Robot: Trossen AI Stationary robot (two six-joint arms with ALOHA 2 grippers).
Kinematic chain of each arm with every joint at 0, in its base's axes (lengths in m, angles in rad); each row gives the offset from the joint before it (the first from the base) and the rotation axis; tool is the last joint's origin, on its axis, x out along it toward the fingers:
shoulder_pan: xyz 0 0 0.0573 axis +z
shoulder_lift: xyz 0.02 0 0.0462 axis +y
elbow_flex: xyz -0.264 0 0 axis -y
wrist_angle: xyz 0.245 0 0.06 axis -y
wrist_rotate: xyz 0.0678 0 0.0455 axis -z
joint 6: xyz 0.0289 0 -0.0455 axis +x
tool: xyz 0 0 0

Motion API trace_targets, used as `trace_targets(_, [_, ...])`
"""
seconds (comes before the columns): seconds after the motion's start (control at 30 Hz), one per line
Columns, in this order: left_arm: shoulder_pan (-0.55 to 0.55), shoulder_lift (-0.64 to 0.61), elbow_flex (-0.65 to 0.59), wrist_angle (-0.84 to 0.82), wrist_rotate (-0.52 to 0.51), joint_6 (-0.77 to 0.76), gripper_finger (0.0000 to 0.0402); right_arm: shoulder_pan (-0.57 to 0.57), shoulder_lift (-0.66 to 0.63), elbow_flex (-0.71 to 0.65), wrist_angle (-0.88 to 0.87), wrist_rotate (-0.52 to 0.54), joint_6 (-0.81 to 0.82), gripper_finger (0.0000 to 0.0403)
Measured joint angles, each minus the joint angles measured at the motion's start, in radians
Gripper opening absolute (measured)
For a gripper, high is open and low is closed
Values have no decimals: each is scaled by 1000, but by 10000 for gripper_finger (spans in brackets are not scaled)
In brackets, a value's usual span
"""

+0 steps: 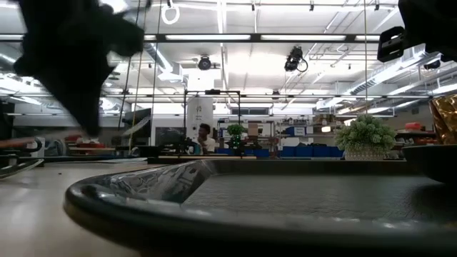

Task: Pick and place plate/cup/fork/spoon on tray
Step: Put the orange fork on the black tray to the left of the black plate

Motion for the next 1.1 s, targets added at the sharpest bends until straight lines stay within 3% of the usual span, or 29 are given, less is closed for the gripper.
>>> trace_targets(0.17, [6,-2,115,31,-174,71,12,0,0,0,0,0,0,45])
trace_targets(0.3, [8,-2,139,139,-237,151,12,0,0,0,0,0,0,45])
trace_targets(0.83, [89,6,141,385,-229,381,13,0,0,0,0,0,0,45])
trace_targets(1.1, [129,74,142,535,-226,429,13,0,0,0,1,0,0,45])
